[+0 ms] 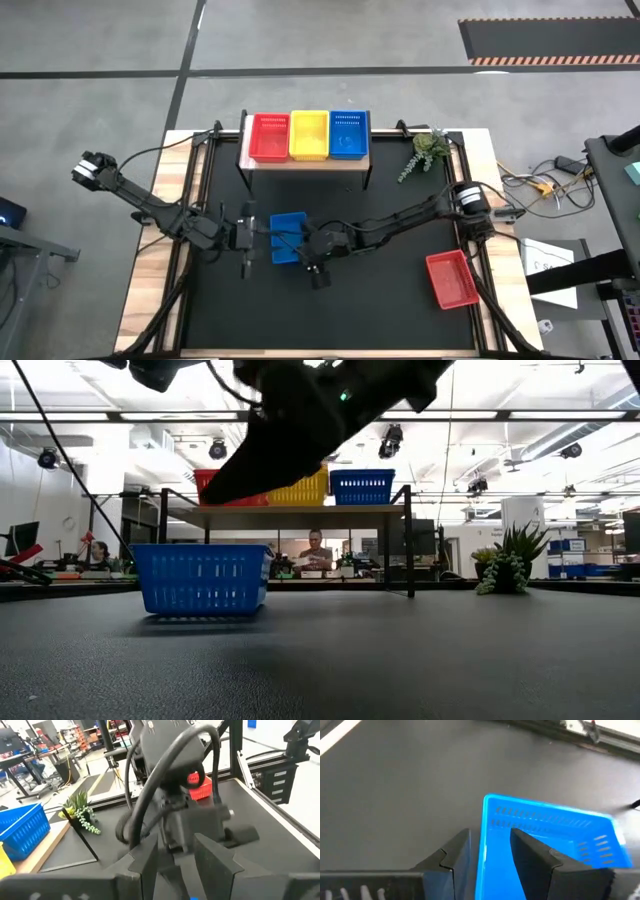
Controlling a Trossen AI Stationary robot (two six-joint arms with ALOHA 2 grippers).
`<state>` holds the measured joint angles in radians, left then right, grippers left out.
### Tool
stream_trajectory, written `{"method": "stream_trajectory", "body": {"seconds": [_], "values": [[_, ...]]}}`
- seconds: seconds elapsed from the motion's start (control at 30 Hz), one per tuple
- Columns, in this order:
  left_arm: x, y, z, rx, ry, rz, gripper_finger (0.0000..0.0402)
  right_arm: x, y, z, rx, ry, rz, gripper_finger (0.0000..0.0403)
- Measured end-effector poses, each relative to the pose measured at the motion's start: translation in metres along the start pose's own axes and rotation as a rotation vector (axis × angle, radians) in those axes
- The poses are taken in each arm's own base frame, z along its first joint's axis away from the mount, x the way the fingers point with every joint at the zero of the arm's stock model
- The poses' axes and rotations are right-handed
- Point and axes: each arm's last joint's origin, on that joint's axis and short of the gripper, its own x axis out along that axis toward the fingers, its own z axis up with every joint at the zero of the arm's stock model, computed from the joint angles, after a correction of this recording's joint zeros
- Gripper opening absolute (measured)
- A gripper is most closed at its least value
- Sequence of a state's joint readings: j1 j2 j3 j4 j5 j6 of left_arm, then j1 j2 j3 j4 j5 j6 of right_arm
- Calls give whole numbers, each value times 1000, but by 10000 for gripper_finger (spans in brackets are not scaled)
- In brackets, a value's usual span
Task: Stack baskets on shelf by color
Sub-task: Stack the blue bin on top of the blue bin on the shelf
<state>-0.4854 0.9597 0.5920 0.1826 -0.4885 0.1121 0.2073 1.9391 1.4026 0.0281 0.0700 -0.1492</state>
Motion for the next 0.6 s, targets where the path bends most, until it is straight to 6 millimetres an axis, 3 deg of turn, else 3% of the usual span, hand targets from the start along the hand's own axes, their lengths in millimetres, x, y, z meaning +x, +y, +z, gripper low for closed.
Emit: {"method": "stream_trajectory", "body": {"seconds": [0.47, 0.6], "values": [[0, 0, 2, -11, -36, 3, 109, 42, 8, -13, 65, 69, 56, 131], [0, 0, 1, -10, -34, 2, 109, 44, 8, -15, 37, 77, 56, 106]]}}
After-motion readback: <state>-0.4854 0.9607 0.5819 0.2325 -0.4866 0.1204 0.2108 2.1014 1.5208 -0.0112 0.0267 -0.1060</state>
